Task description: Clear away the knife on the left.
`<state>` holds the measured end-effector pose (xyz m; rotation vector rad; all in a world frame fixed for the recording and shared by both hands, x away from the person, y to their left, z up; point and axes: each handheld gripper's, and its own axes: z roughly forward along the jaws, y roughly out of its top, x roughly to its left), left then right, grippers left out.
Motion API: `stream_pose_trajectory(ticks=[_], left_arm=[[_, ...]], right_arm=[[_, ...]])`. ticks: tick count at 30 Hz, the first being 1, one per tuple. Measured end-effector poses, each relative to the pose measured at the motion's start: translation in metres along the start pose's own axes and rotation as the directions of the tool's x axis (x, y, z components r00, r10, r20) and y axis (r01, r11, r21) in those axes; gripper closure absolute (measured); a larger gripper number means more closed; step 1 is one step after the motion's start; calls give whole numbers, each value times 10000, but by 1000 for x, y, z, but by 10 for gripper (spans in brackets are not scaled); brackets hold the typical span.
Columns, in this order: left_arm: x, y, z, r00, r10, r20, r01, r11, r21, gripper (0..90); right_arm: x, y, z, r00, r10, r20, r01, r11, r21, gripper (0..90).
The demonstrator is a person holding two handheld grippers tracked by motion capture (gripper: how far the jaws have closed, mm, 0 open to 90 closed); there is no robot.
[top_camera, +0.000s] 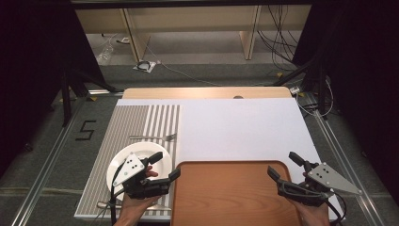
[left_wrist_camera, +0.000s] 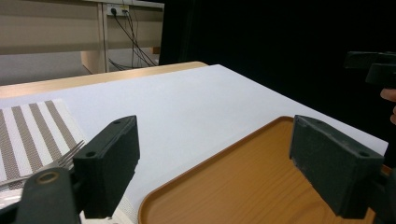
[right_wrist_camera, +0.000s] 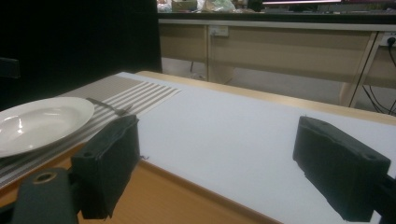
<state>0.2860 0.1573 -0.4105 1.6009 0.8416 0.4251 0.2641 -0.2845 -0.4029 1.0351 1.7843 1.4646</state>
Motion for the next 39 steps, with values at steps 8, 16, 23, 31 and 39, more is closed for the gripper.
stream_pose_trajectory(ticks=[8, 16, 23, 31, 39], left_arm=[[0, 0, 0, 10000, 37, -19, -37, 10000, -13, 159], [2, 5, -5, 10000, -8, -23, 8, 10000, 35, 162], [5, 12, -10, 9999, 110, -54, -107, 9981, 611, 161], [6, 17, -8, 9989, 459, 18, -455, 9813, 1870, 162], [15, 22, -23, 9986, 535, 38, -528, 9667, 2505, 170]], right_arm=[[0, 0, 0, 10000, -12, -50, 12, 10000, -25, 158], [1, 0, 0, 9999, -33, -104, 33, 10000, 7, 160], [1, 0, 0, 9999, -19, -130, 20, 10000, 41, 162], [2, -1, 1, 9998, -58, -202, 61, 9999, 140, 163], [3, -2, 2, 9997, -33, -259, 38, 9998, 182, 164]])
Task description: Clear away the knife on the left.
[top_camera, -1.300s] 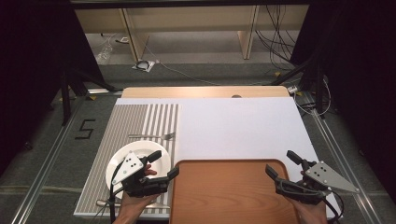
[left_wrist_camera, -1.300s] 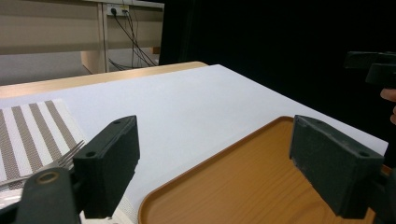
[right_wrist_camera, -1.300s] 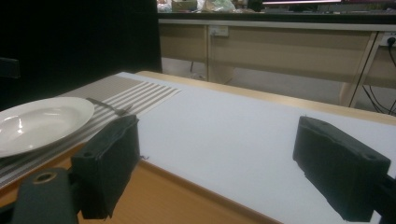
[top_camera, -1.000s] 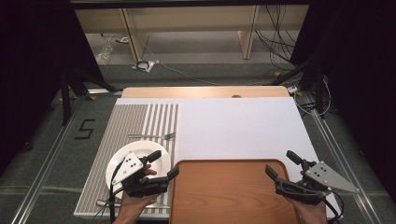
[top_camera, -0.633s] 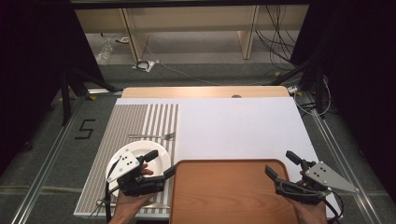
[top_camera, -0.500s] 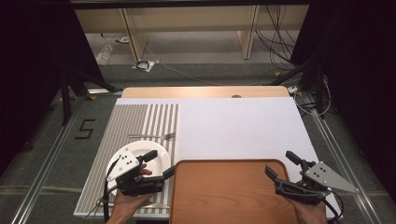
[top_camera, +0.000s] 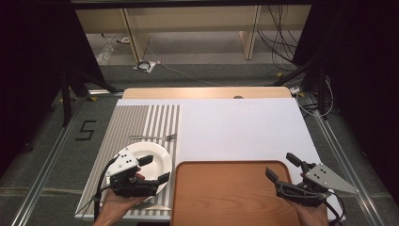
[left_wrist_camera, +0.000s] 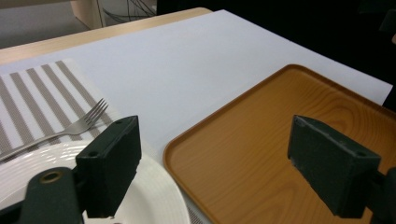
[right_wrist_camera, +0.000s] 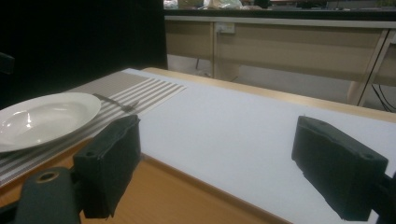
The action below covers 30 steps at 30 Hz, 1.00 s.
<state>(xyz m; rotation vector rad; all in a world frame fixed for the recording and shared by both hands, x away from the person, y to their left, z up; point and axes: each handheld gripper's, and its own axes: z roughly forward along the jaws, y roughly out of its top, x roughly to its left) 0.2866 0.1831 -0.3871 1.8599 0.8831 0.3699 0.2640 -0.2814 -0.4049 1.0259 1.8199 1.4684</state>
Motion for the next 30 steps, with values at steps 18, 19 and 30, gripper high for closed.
stream_pose_trajectory(ticks=[18, 19, 30], left_arm=[[22, -1, -30, 9981, 355, -500, -250, 9802, 1963, 183], [22, -2, -30, 9984, 326, -470, -221, 9777, 2088, 183], [31, -16, -38, 9986, 227, -479, -74, 9548, 2972, 189]], right_arm=[[1, -1, 2, 9999, 26, -104, -24, 9999, 138, 165], [1, -1, 2, 9999, 14, -111, -13, 9999, 148, 165], [1, -1, 3, 9999, -26, -150, 29, 9998, 217, 165]])
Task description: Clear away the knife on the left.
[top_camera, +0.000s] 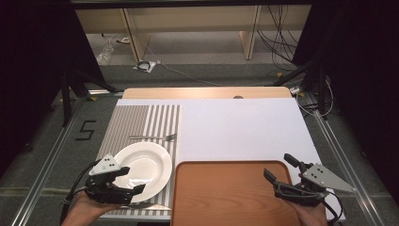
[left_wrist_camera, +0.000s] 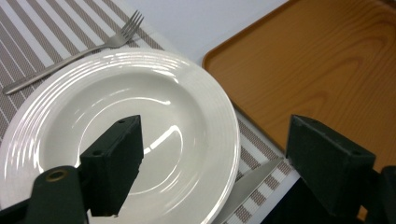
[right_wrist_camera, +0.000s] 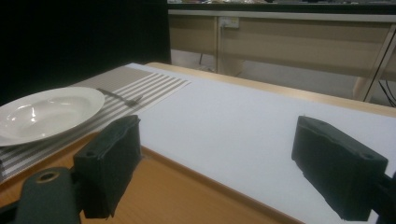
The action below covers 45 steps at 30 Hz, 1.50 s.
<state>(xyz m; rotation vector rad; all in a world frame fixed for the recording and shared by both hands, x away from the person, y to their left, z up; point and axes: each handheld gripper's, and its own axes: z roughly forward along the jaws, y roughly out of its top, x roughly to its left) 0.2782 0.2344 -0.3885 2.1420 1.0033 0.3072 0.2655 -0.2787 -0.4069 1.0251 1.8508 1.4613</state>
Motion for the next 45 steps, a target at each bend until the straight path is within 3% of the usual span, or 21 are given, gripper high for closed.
stream_pose_trajectory(ticks=[7, 12, 21, 25, 28, 36, 42, 45], left_arm=[[0, -9, 2, 9976, 613, -322, -578, 9933, 1001, 191], [4, -19, 1, 9983, 536, -213, -499, 9876, 1486, 193], [11, -38, -4, 9981, 506, -349, -406, 9686, 2452, 196], [13, -42, -3, 9974, 553, -461, -398, 9571, 2869, 199], [16, -47, 0, 9980, 482, -419, -318, 9438, 3290, 200], [21, -53, 3, 9977, 410, -533, -169, 9201, 3913, 207], [23, -59, 13, 9974, 457, -556, -156, 8915, 4528, 231], [24, -61, 16, 9981, 355, -513, -80, 8878, 4601, 246]], right_arm=[[1, 0, 0, 10000, -26, -41, 26, 10000, 7, 165], [1, 0, 0, 10000, -23, -71, 23, 10000, 39, 165], [1, -1, 1, 9999, -44, -109, 45, 10000, 78, 165], [1, -1, 1, 9999, -51, -115, 52, 9999, 106, 165], [1, -1, 1, 9999, -54, -128, 56, 9999, 125, 165], [1, -1, 1, 9999, -25, -170, 27, 9999, 115, 165], [3, -1, 1, 9997, -53, -234, 56, 9999, 109, 167], [3, -1, 2, 9996, -63, -285, 67, 9999, 137, 167]])
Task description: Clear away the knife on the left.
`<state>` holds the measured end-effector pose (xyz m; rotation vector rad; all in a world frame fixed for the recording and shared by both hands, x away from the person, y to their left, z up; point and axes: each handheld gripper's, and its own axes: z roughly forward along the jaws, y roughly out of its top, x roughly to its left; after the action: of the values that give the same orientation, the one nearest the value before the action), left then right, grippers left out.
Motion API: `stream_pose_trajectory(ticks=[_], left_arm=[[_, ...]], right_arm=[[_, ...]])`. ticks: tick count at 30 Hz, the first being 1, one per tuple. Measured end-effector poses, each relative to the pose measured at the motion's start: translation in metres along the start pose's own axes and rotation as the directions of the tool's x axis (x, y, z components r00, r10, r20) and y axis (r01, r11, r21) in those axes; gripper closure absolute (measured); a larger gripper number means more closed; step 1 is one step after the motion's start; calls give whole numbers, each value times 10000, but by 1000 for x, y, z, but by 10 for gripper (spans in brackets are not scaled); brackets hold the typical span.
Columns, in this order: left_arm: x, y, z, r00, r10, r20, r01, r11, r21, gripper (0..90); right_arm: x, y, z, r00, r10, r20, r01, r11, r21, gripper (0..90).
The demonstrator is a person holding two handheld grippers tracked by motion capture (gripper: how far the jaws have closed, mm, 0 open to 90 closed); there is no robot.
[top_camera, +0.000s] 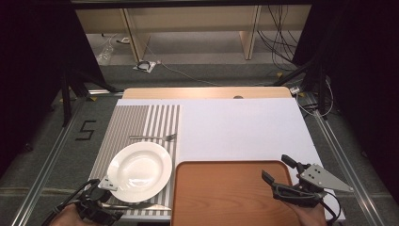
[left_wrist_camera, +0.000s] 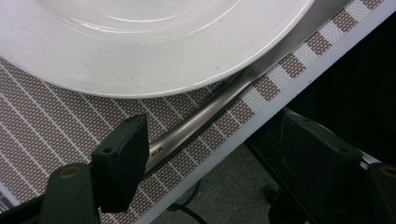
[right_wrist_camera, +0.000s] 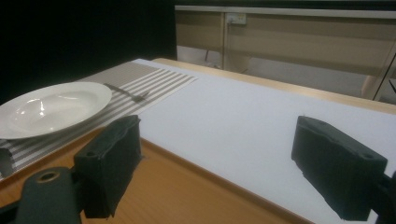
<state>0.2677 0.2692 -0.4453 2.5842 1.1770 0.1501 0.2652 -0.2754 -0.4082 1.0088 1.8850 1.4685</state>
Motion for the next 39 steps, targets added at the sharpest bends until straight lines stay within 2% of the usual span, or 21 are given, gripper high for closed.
stream_pose_trajectory(ticks=[6, 9, 11, 14, 16, 20, 27, 30, 35, 39], left_arm=[[4, 5, 9, 9996, 42, 264, -51, 9994, 339, 292], [6, 8, 12, 9998, 144, 166, -152, 9986, 506, 306], [6, 9, 13, 9992, 305, 259, -321, 9973, 665, 318], [7, 11, 16, 9991, 388, 161, -400, 9956, 844, 323], [8, 12, 18, 9990, 369, 242, -388, 9958, 828, 340], [5, 14, 20, 9979, 510, 397, -545, 9942, 923, 366], [1, 16, 25, 9948, 971, 307, -1000, 9883, 1154, 403], [0, 16, 24, 9935, 1025, 488, -1079, 9864, 1242, 444], [-5, 19, 24, 9881, 1495, 350, -1530, 9780, 1416, 528], [-8, 22, 25, 9812, 1926, 148, -1924, 9682, 1599, 596]], right_arm=[[0, 0, 0, 10000, 16, 0, -16, 10000, 9, 168], [-1, 0, 0, 10000, 25, 10, -25, 10000, 17, 168], [-1, 0, 0, 10000, 14, 5, -14, 10000, 24, 168], [-1, 0, 0, 10000, 21, -11, -21, 10000, 56, 168], [0, 0, 0, 10000, 1, -34, -1, 10000, 58, 169], [-1, -1, 0, 10000, 12, -51, -11, 10000, 52, 170], [-1, -1, 0, 10000, 7, -95, -6, 10000, 58, 172], [0, 0, 0, 10000, -2, -99, 3, 10000, 68, 173], [-1, -1, 1, 9999, 9, -132, -8, 10000, 62, 173], [0, -1, 1, 9999, -33, -147, 34, 9999, 102, 174]])
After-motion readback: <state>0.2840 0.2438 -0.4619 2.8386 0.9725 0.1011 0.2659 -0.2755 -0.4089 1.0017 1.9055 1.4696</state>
